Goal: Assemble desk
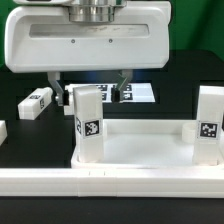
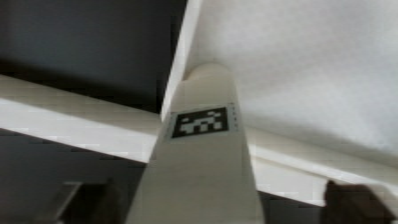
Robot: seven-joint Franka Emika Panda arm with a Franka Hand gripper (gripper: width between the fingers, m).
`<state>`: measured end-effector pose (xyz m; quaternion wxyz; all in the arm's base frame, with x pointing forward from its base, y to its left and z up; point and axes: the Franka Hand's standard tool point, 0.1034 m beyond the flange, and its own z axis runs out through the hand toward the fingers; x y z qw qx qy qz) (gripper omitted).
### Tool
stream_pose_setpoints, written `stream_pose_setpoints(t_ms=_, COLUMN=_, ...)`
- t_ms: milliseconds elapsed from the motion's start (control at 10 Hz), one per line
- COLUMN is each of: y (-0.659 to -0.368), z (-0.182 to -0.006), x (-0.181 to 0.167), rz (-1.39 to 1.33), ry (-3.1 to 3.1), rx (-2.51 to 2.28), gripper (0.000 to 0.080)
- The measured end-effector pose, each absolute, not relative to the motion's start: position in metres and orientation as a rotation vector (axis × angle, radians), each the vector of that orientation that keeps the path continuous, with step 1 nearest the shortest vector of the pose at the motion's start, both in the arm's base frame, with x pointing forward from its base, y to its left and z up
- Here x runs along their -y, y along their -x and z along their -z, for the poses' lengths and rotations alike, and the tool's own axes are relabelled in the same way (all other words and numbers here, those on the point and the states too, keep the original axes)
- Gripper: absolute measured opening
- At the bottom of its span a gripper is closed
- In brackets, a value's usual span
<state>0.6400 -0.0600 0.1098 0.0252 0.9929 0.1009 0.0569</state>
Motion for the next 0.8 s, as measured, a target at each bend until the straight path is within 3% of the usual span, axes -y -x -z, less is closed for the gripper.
stream_pose_setpoints(t_ms=100, y=-0.64, z=-0.1097, x=0.0602, rz=-0.177, ry=-3.073, rx=-0.29, gripper=0.0412)
stream_pose_setpoints(t_ms=200, y=-0.64, z=-0.1098, x=0.0602, rz=-0.178, ry=-3.077, rx=-0.263, gripper=0.029)
stream_pose_setpoints(t_ms=800, y=-0.6394, z=-0.1093, x=0.0618, rz=-0.19, ry=-3.09, rx=0.387, gripper=0.029)
